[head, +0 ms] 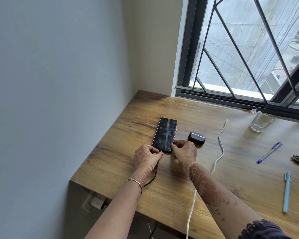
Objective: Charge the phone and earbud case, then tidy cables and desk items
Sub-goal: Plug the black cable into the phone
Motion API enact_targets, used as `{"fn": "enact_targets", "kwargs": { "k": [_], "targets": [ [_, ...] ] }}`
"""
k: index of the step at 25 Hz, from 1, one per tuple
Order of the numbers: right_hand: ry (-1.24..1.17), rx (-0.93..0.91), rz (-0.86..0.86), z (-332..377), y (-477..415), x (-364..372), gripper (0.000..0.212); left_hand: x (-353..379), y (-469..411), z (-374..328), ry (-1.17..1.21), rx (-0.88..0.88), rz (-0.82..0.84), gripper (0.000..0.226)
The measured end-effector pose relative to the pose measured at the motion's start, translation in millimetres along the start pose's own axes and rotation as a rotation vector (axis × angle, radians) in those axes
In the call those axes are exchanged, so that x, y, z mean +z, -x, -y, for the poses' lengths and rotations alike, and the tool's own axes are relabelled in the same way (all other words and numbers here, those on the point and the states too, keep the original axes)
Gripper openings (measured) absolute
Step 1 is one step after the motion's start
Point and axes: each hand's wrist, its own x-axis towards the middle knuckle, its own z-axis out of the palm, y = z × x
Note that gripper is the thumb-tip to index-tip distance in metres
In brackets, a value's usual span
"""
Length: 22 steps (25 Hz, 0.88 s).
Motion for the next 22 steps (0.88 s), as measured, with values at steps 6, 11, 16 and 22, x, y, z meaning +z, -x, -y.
{"fn": "enact_targets", "kwargs": {
  "k": [6,11,16,22],
  "targets": [
    [-0.04,0.013,0.003,0.8,2.0,-0.7,0.009,-1.6,-3.4,-0.4,-0.003,-0.011,0.023,0.019],
    [-0.057,0.007,-0.006,1.6,5.0,-2.0,0.001,0.7,-6.1,1.4,0.02,-0.017,0.028,0.021],
    [-0.061,0.01,0.001,3.9,7.8,-4.5,0.008,1.6,-7.6,2.7,0.029,-0.005,0.026,0.02],
    [-0.059,0.018,0.001,5.7,10.1,-5.7,0.019,0.9,-6.4,1.9,0.045,-0.016,0.031,0.021]
  ]
}}
